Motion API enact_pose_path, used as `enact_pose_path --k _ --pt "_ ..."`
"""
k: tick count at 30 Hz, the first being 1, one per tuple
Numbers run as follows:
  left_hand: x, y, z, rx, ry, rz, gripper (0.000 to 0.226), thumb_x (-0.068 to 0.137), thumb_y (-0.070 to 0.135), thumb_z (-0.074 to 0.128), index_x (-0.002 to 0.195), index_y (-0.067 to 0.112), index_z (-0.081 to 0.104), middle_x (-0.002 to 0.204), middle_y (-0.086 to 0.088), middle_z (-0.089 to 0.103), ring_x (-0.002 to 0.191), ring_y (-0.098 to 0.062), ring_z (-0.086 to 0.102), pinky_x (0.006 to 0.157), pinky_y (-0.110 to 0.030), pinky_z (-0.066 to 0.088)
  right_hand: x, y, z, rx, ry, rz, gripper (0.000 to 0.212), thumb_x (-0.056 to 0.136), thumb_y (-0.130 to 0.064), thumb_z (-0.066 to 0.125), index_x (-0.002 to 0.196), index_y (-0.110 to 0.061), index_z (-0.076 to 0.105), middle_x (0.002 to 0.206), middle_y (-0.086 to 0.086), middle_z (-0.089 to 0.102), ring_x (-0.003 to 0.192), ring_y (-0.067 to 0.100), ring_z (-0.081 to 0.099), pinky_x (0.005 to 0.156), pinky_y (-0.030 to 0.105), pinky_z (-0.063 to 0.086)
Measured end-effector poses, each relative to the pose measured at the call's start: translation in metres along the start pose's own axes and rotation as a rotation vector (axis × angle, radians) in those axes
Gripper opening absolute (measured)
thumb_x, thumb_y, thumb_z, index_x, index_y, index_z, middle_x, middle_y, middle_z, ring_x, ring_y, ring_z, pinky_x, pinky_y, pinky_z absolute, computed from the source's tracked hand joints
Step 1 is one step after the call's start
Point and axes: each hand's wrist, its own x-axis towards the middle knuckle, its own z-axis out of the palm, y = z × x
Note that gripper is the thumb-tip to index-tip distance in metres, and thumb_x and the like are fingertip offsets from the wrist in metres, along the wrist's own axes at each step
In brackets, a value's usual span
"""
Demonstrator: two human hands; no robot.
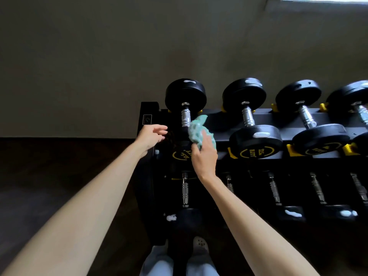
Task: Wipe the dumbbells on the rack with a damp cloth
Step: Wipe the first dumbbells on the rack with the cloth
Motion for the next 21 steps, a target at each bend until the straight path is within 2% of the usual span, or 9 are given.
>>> enact_pose_path --k 2,3,5,7,9,11,14,19,21 --pt "0.0 -0.001 -0.006 -0.085 -0.062 -0.023 0.054 0.086 -0.022 0.035 0.131 0.003 0.05 0.113 -0.01 0.061 0.091 -0.012 0.06 0.082 -0.02 0.049 -0.004 -0.006 0.009 -0.158 -0.085 -0.182 0.051 0.088 -0.008 0.049 0.139 -0.008 0.042 0.147 0.011 0.039 0.142 0.029 0.023 0.118 0.041 0.011" --pt "0.0 -0.001 -0.008 -0.122 -0.072 -0.032 0.053 0.087 -0.022 0.033 0.131 0.002 0.05 0.109 -0.008 0.061 0.087 -0.01 0.059 0.079 -0.019 0.05 -0.005 -0.008 0.016 -0.272 -0.118 -0.329 0.049 0.084 -0.004 0.054 0.133 -0.007 0.049 0.144 0.014 0.043 0.14 0.035 0.026 0.117 0.046 0.011" --pt "0.0 0.0 -0.009 -0.176 -0.077 -0.048 0.049 0.088 -0.019 0.035 0.129 0.002 0.052 0.106 -0.008 0.06 0.086 -0.012 0.06 0.074 -0.018 0.052 -0.005 -0.005 0.03 -0.538 -0.136 -0.601 0.045 0.069 -0.002 0.069 0.114 -0.008 0.065 0.129 0.017 0.057 0.126 0.045 0.045 0.105 0.062 0.027" --pt "0.0 0.0 -0.011 -0.21 -0.094 -0.076 0.055 0.086 -0.022 0.031 0.131 0.003 0.05 0.111 -0.009 0.058 0.094 -0.017 0.06 0.072 -0.02 0.053 -0.003 -0.001 0.029 -0.765 -0.154 -0.734 0.049 0.058 -0.006 0.078 0.106 -0.015 0.071 0.125 0.013 0.061 0.118 0.043 0.054 0.096 0.063 0.035" --pt "0.001 -0.001 -0.013 -0.247 -0.11 -0.096 0.059 0.086 -0.023 0.024 0.134 0.003 0.045 0.117 -0.009 0.056 0.101 -0.019 0.058 0.065 -0.017 0.055 0.0 0.006 0.015 -0.957 -0.186 -0.875 0.043 0.067 -0.011 0.068 0.109 -0.021 0.071 0.13 0.009 0.058 0.119 0.039 0.054 0.097 0.058 0.038" --pt "0.002 0.0 -0.014 -0.244 -0.103 -0.093 0.055 0.088 -0.02 0.024 0.134 0.003 0.045 0.121 -0.01 0.058 0.102 -0.022 0.059 0.062 -0.016 0.055 0.007 0.019 0.0 -1.047 -0.214 -1.02 0.04 0.078 -0.017 0.046 0.109 -0.023 0.071 0.134 0.007 0.055 0.121 0.036 0.053 0.099 0.054 0.04" --pt "0.006 0.0 -0.012 -0.213 -0.07 -0.096 0.047 0.092 -0.015 0.027 0.128 0.003 0.051 0.116 -0.011 0.063 0.098 -0.022 0.063 0.08 -0.025 0.053 0.016 0.03 -0.013 -1.055 -0.223 -1.068 0.04 0.084 -0.018 0.039 0.105 -0.02 0.073 0.135 0.006 0.054 0.121 0.034 0.053 0.099 0.05 0.043" --pt "0.015 0.003 -0.002 -0.262 0.009 -0.122 0.043 0.088 -0.014 0.029 0.118 0.0 0.056 0.092 -0.007 0.062 0.08 -0.015 0.059 0.078 -0.029 0.052 0.017 0.041 -0.024 -0.907 -0.092 -1.06 0.045 0.074 -0.009 0.036 0.094 -0.013 0.076 0.128 0.013 0.06 0.114 0.036 0.059 0.09 0.049 0.05" --pt "0.015 0.005 0.006 -0.251 0.057 -0.119 0.039 0.089 -0.01 0.032 0.114 0.001 0.059 0.087 -0.004 0.059 0.078 -0.012 0.056 0.076 -0.026 0.051 0.017 0.039 -0.028 -0.74 -0.012 -0.93 0.041 0.069 -0.007 0.038 0.082 -0.01 0.076 0.118 0.014 0.065 0.102 0.035 0.065 0.078 0.042 0.057"
